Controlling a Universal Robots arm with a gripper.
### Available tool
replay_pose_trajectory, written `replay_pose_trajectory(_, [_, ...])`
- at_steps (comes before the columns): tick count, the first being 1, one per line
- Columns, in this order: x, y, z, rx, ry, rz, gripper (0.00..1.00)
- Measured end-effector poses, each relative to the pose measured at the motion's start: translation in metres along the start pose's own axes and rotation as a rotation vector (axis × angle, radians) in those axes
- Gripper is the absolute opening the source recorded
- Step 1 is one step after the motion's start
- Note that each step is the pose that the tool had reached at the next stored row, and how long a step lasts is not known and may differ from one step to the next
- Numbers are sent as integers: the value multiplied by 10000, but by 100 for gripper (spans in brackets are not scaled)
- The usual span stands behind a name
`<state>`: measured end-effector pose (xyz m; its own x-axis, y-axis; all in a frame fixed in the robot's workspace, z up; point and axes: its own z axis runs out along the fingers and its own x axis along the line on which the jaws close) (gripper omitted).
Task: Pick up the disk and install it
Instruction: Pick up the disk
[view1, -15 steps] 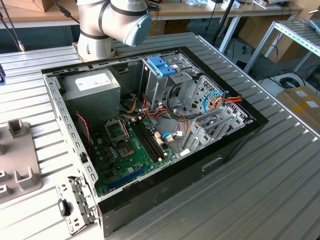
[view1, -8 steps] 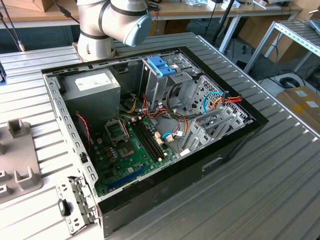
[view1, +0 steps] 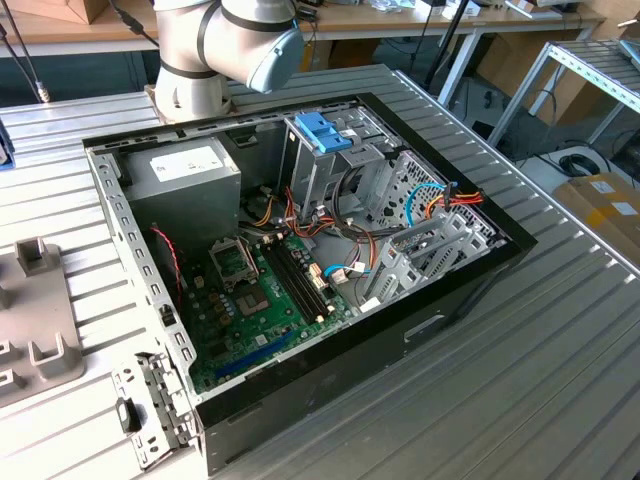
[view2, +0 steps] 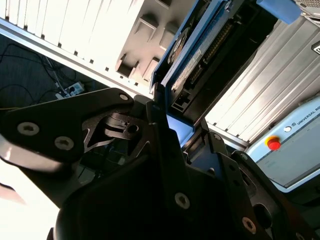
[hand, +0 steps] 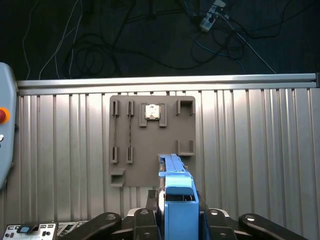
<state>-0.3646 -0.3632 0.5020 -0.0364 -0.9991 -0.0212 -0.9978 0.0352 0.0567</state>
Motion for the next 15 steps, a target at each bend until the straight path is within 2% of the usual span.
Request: replay_pose_trajectory(15, [5, -24, -2, 0, 0, 0, 37])
